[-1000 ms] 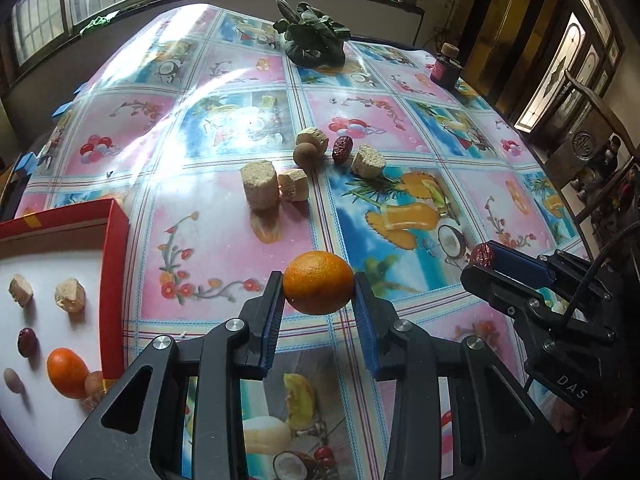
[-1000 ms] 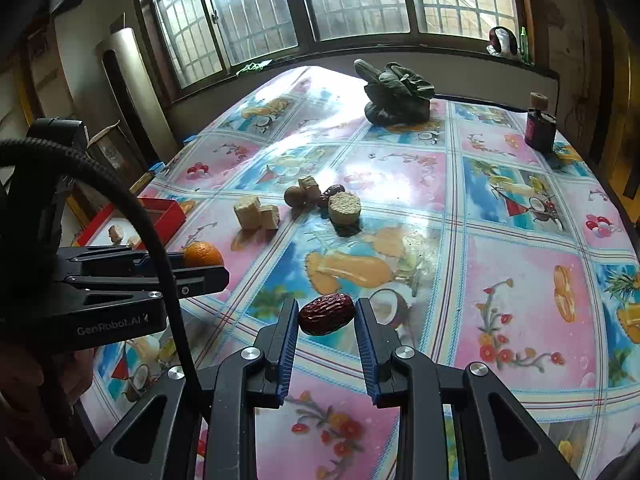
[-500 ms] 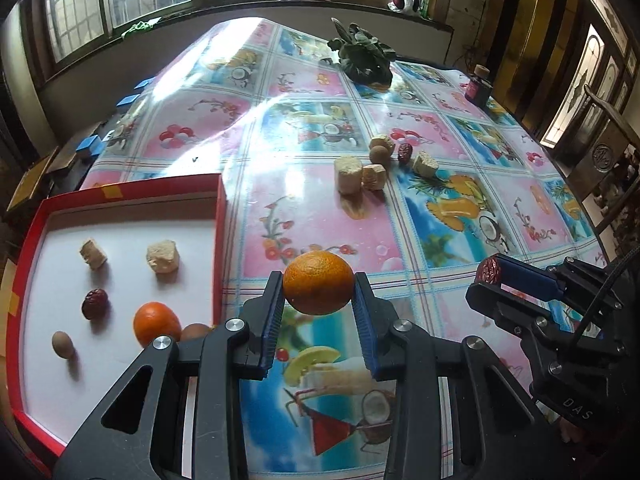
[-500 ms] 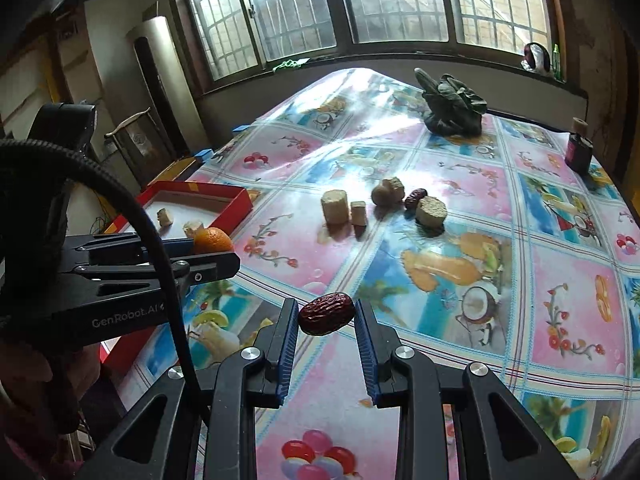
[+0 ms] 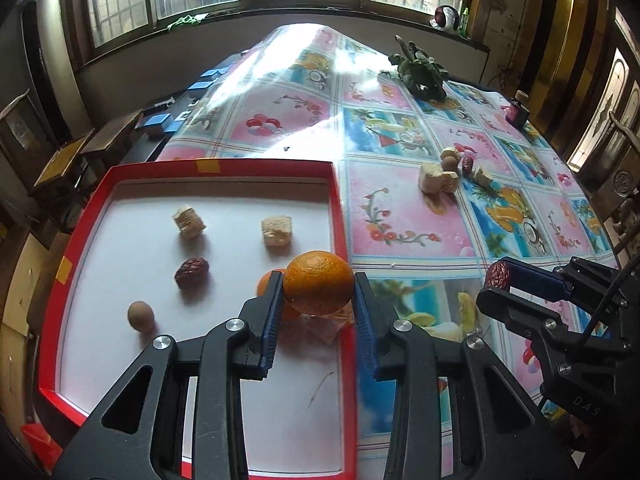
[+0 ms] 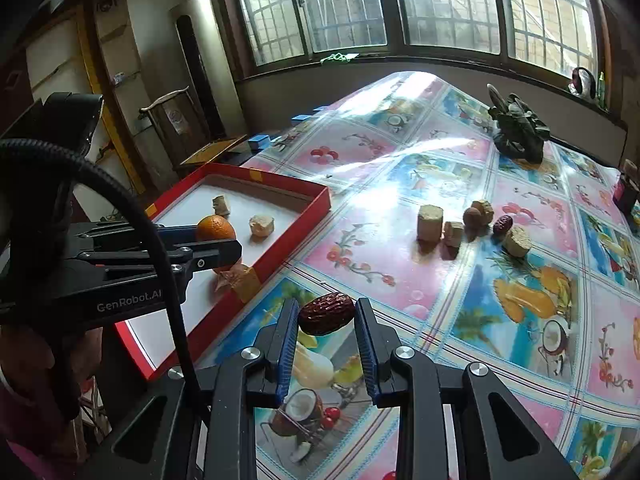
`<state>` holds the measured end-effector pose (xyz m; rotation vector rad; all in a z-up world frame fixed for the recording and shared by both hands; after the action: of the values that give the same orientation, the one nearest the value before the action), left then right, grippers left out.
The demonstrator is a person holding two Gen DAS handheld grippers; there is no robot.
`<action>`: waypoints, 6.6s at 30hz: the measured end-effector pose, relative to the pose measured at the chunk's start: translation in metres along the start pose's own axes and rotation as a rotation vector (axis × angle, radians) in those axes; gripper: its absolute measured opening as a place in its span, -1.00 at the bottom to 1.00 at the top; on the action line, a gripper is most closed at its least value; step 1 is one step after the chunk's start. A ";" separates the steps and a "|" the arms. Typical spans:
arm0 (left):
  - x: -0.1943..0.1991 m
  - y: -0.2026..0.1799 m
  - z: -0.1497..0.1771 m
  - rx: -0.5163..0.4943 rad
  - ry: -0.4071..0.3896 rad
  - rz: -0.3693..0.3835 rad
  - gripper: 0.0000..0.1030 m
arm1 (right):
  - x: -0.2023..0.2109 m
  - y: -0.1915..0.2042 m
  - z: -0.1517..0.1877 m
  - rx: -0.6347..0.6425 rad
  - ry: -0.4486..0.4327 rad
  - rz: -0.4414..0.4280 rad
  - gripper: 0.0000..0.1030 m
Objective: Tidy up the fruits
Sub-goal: 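Carry the orange into the tray and open the left gripper while the right gripper releases the date, then move both grippers back over the table toward the pale cakes, then close the left gripper on the round pale rice cake and lift it, then carry the rice cake toward the tray while the right gripper grasps a pale cake cube, then lower the rice cake into the tray and open the left gripper while the right gripper releases the cube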
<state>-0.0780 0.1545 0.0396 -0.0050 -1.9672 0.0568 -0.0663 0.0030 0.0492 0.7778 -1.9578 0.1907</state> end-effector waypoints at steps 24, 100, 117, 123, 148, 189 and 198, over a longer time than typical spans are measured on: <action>-0.014 0.075 0.039 0.115 0.075 -0.029 -0.36 | -0.062 0.100 -0.025 0.238 0.118 -0.103 -0.47; -0.067 -0.120 -0.105 -0.034 0.129 0.178 0.28 | 0.018 -0.161 0.036 -0.340 -0.008 0.201 -0.01; -0.113 -0.113 -0.144 0.048 0.212 0.192 0.29 | 0.007 -0.171 0.043 -0.357 0.013 0.129 -0.01; -0.113 -0.101 -0.143 0.104 0.230 0.244 0.29 | 0.005 -0.170 0.042 -0.353 0.018 0.131 -0.01; -0.113 -0.077 -0.147 0.201 0.215 0.182 0.25 | 0.003 -0.166 0.042 -0.333 0.024 0.108 0.00; -0.030 -0.003 -0.088 0.176 0.097 0.180 -0.51 | -0.076 -0.095 -0.081 -0.007 0.081 0.022 -0.73; -0.007 0.030 -0.056 0.207 0.075 0.142 -0.51 | -0.031 -0.053 -0.061 0.000 0.002 -0.031 -0.74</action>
<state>-0.0238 0.1864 0.0532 -0.0105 -1.8759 0.3483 0.0198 0.0025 0.0436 0.8067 -1.9429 0.1728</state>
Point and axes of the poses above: each gripper's, at about its wrist camera, not at the fingertips, and x roughly against the way its jaws point, y to its left, z to its underside, the point moved 3 cm from there along -x, roughly the way its jaws point, and after that the axes turned 15 degrees about y, right-handed, at the moved point
